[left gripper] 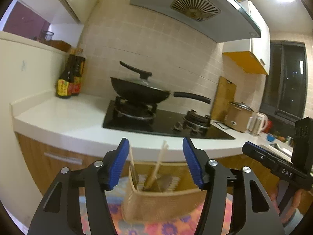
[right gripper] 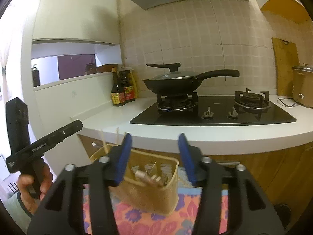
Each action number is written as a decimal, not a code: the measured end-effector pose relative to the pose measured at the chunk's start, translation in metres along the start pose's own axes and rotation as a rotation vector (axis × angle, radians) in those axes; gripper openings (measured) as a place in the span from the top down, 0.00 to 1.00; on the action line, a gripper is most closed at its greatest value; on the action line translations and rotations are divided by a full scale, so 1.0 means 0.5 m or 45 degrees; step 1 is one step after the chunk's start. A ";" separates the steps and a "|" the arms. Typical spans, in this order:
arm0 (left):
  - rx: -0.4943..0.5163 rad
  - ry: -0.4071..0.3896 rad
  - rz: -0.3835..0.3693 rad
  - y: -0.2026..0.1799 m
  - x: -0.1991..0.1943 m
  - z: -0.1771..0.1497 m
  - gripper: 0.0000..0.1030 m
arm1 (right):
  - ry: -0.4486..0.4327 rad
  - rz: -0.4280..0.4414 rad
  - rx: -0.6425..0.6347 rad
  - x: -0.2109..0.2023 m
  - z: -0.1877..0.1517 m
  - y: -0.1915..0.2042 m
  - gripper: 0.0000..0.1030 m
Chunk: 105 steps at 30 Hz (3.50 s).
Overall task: Organize utensils
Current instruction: 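Open the left tool over the basket while the right tool releases its spoon, then grasp the last clear spoon with the left tool while the right tool grasps a chopstick, then lift the spoon and chopstick and lower both tools into the beige basket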
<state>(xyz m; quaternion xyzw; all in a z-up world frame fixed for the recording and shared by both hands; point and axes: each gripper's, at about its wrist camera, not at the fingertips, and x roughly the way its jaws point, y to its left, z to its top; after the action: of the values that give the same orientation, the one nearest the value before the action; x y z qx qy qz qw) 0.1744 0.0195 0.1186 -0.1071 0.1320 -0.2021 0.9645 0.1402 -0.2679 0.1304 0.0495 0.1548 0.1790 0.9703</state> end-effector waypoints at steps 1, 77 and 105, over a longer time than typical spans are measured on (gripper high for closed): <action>-0.002 0.007 -0.008 -0.003 -0.009 -0.002 0.44 | 0.007 0.002 0.001 -0.011 -0.002 0.003 0.54; 0.120 0.999 0.185 -0.082 -0.107 -0.393 0.89 | 1.055 0.004 0.182 -0.014 -0.378 0.122 0.86; 0.102 0.646 0.093 -0.089 -0.141 -0.238 0.90 | 0.803 0.199 0.039 -0.055 -0.252 0.153 0.97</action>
<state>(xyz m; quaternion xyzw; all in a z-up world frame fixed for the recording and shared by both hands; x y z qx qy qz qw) 0.0603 -0.0092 0.0328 -0.0098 0.3653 -0.1927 0.9107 0.0505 -0.2017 0.0306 0.0180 0.4461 0.2570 0.8571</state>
